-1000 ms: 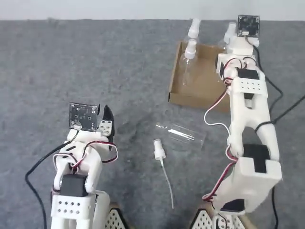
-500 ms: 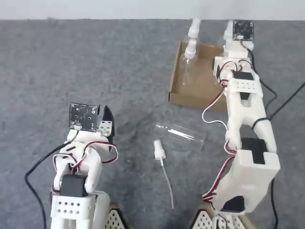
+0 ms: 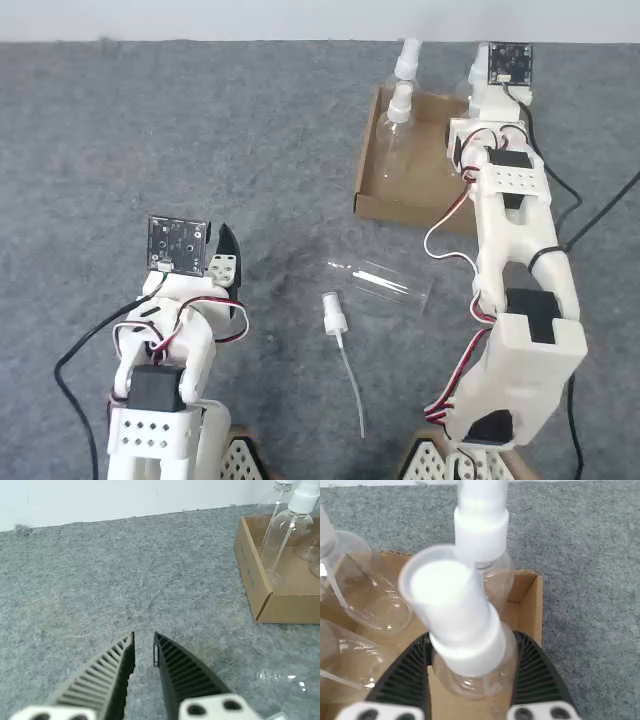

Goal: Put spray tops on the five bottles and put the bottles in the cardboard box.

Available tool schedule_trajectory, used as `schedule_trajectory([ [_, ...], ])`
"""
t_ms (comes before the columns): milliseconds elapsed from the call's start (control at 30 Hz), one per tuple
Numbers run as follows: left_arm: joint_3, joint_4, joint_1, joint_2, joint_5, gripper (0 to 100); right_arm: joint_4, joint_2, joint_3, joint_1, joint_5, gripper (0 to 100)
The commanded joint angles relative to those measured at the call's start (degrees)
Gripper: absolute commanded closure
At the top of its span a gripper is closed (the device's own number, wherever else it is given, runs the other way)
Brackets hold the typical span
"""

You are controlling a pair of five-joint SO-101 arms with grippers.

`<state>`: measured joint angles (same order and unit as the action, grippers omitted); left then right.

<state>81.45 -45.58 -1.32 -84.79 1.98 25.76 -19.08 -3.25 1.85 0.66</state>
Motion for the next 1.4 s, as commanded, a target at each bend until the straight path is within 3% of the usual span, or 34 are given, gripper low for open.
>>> schedule_trajectory([
  [0,-0.7,1.8,-0.3,0.7,-0.1,95,0.2,0.8,3.6,-1.6,-0.2,90.5],
  [167,-0.7,1.9,-0.4,0.7,-0.1,95,2.2,0.8,3.8,-2.8,-0.2,79.3],
  [600,-0.7,1.8,-0.5,0.7,-0.1,95,2.3,1.5,3.9,-2.9,-0.2,65.8],
  [933,-0.7,1.8,-0.5,0.7,-0.1,95,2.6,4.6,4.5,-2.9,-0.1,64.1],
  [1367,-0.7,1.9,-0.5,0.7,-0.1,95,25.5,24.0,4.5,-3.9,-0.1,64.4],
])
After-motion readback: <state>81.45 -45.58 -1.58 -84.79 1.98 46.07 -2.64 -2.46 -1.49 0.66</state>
